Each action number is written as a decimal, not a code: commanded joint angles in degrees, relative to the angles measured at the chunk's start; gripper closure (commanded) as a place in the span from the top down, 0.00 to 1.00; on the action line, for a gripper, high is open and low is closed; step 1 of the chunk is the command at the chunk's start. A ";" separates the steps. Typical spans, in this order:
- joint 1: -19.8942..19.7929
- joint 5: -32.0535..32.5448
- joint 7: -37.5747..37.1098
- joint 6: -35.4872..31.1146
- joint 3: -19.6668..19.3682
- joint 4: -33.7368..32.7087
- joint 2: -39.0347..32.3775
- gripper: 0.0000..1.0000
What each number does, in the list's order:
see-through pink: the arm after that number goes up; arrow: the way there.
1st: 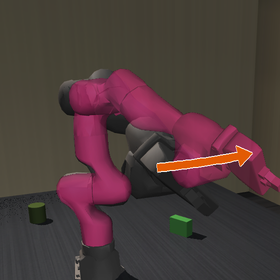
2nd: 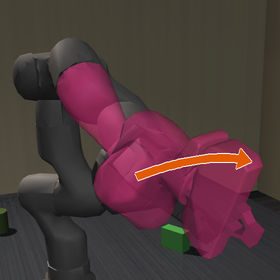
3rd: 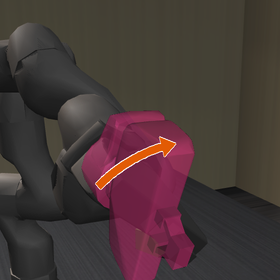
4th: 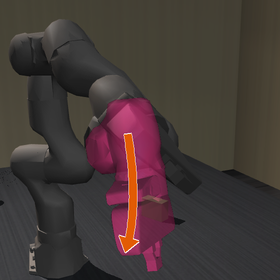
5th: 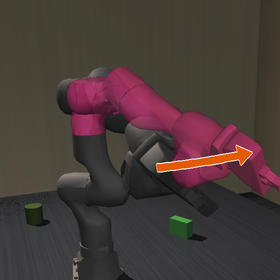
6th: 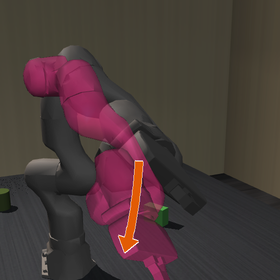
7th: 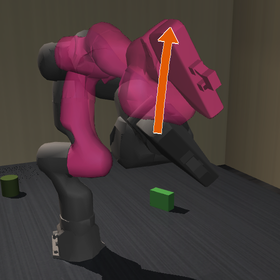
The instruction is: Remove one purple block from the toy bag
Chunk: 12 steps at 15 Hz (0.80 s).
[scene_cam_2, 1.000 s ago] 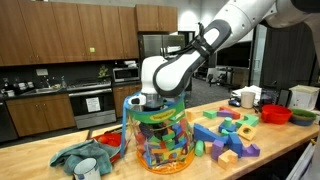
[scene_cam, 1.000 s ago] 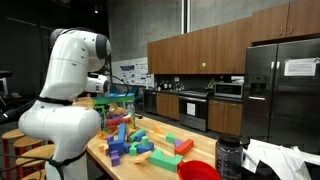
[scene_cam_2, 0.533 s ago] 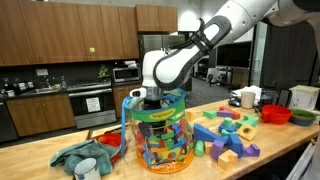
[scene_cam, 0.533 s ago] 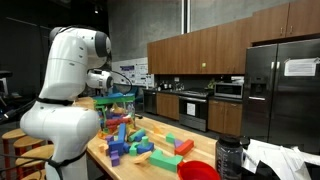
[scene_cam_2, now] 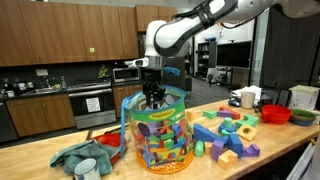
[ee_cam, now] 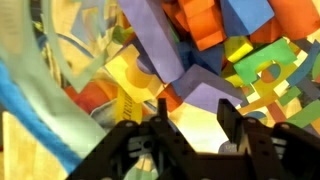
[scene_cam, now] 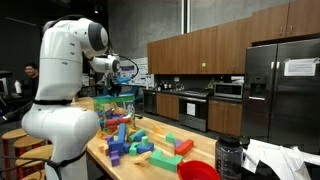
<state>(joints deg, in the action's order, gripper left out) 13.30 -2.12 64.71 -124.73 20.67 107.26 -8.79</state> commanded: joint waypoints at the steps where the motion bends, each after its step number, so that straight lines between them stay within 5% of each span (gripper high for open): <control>1: -0.21 2.12 2.30 4.18 -2.28 -3.30 2.70 0.30; 5: 0.08 2.46 1.01 4.29 -3.67 -3.86 4.40 0.32; 6: 0.25 1.76 0.50 3.85 -3.66 -3.24 4.80 0.79; 7: 0.49 1.01 -0.14 3.53 -3.47 -2.60 5.00 0.75; 8: 0.45 1.80 0.84 4.07 -3.64 -4.71 3.09 0.50; 12: 0.95 1.70 -0.04 4.00 -3.49 -4.31 3.12 0.73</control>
<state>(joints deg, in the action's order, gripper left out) 13.84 -0.46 64.77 -120.99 17.53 103.31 -5.53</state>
